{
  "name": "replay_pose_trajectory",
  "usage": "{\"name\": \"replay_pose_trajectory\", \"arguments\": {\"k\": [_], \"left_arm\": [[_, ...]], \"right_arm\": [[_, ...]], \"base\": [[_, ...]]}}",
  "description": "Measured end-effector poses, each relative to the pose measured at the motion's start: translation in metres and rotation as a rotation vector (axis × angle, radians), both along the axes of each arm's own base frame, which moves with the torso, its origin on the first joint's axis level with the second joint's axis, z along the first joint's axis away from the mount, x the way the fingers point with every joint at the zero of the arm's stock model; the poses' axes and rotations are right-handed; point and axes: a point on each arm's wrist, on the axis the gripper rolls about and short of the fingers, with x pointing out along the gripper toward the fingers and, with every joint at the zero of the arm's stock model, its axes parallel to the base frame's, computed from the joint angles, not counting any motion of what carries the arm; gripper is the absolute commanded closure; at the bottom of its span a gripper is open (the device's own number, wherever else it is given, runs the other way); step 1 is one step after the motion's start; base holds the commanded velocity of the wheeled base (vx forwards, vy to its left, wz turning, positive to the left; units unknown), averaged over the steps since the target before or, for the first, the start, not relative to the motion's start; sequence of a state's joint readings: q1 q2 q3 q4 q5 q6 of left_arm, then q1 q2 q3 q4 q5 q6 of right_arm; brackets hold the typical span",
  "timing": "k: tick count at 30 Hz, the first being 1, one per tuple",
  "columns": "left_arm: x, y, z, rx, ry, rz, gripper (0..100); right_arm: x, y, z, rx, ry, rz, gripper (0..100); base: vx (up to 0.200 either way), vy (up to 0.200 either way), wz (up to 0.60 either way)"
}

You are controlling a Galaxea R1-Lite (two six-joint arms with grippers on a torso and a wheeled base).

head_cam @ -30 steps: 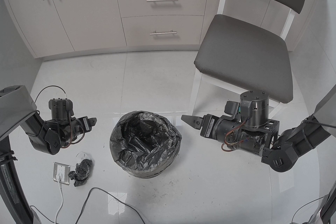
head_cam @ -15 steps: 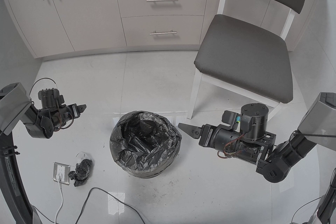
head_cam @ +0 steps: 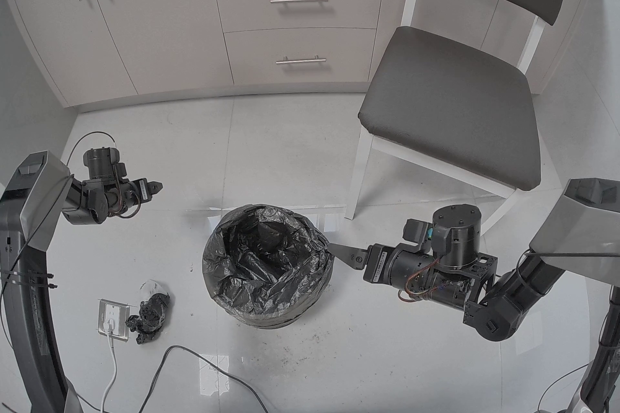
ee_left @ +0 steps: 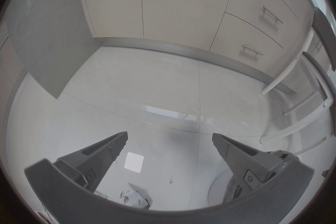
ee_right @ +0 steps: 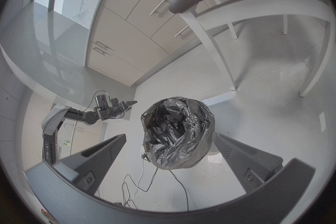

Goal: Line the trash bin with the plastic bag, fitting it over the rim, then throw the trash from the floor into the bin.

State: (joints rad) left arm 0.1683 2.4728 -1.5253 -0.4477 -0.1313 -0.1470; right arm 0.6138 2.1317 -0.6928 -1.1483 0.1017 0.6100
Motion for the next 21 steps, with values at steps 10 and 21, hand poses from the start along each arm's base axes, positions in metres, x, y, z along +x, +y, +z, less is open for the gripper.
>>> {"name": "replay_pose_trajectory", "arguments": {"k": [10, 21], "left_arm": [[0.039, 0.014, -0.028, 0.02, 0.047, 0.002, 0], [0.047, 0.015, -0.079, 0.002, 0.191, -0.001, 0]], "right_arm": [[0.011, -0.002, -0.019, -0.024, 0.033, -0.02, 0], [0.016, -0.004, -0.029, -0.036, 0.053, -0.031, 0]], "base": [[0.0, 0.0, 0.0], [0.0, 0.0, 0.0]]}}
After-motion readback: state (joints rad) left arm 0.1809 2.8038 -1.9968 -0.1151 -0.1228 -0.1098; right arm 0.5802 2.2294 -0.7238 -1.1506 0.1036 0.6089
